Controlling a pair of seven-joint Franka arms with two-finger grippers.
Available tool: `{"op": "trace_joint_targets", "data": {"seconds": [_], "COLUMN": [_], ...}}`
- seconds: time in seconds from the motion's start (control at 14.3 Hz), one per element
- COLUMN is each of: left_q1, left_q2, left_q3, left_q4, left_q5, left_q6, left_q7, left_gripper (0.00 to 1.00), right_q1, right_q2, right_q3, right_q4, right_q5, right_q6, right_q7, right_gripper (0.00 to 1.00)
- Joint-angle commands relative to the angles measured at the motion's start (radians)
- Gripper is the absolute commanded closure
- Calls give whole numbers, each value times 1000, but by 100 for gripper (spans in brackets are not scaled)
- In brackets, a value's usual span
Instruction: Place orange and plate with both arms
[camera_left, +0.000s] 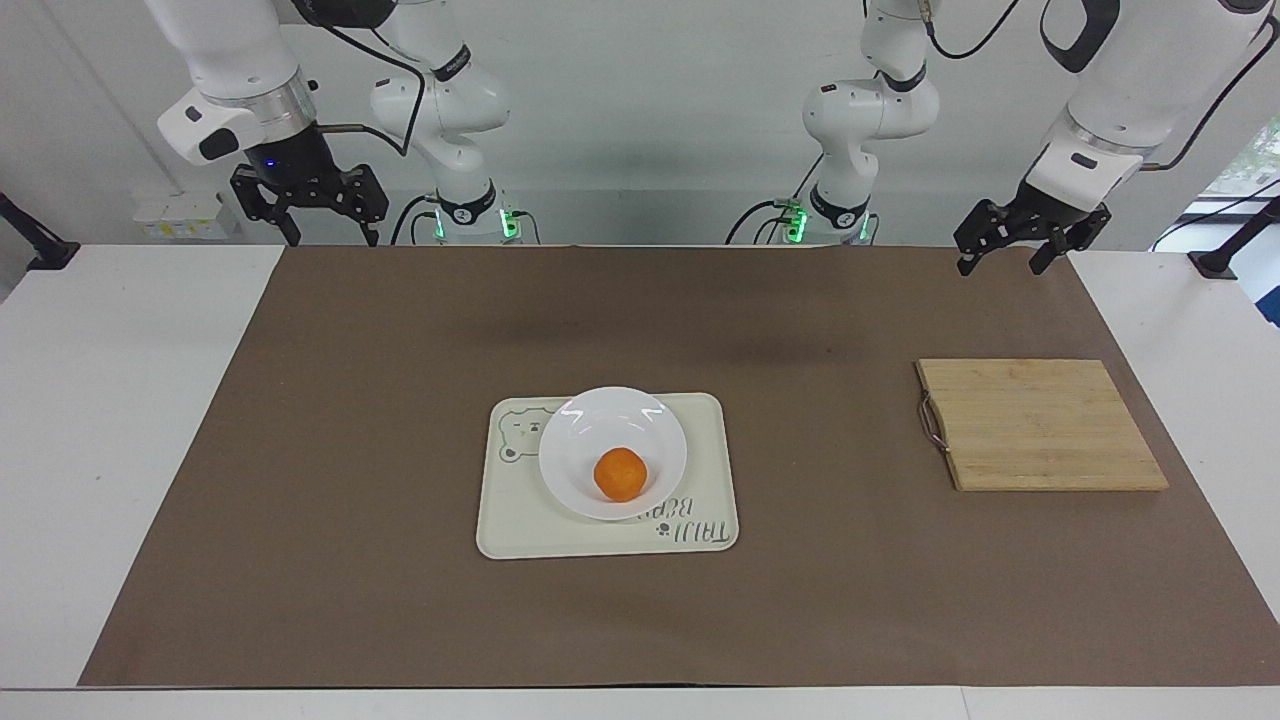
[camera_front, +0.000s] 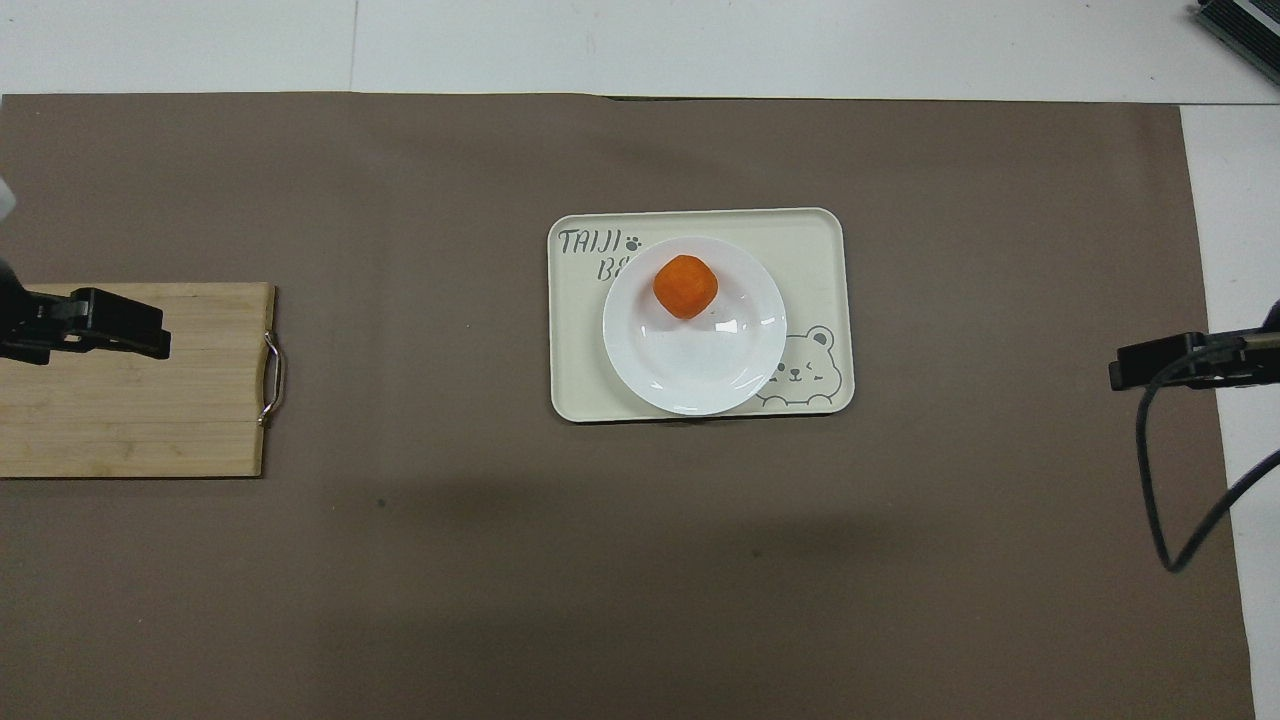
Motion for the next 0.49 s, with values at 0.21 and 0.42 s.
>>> {"op": "trace_joint_targets", "data": {"seconds": [0.21, 0.42], "left_q1": [4, 4], "left_q2": [10, 10], "left_q3": [0, 0], "left_q4": [27, 27], "left_q5": [-12, -12], "left_q6": [-27, -27], "left_q7": [-10, -10], "left_gripper": [0, 0], "right_q1": [-9, -6], "right_q2": [21, 16], "right_q3": [-1, -1], "right_q4": [59, 53], "right_q5": [14, 14], "right_q6": [-47, -47], "right_q7": [-48, -46], "right_gripper": [0, 0]}}
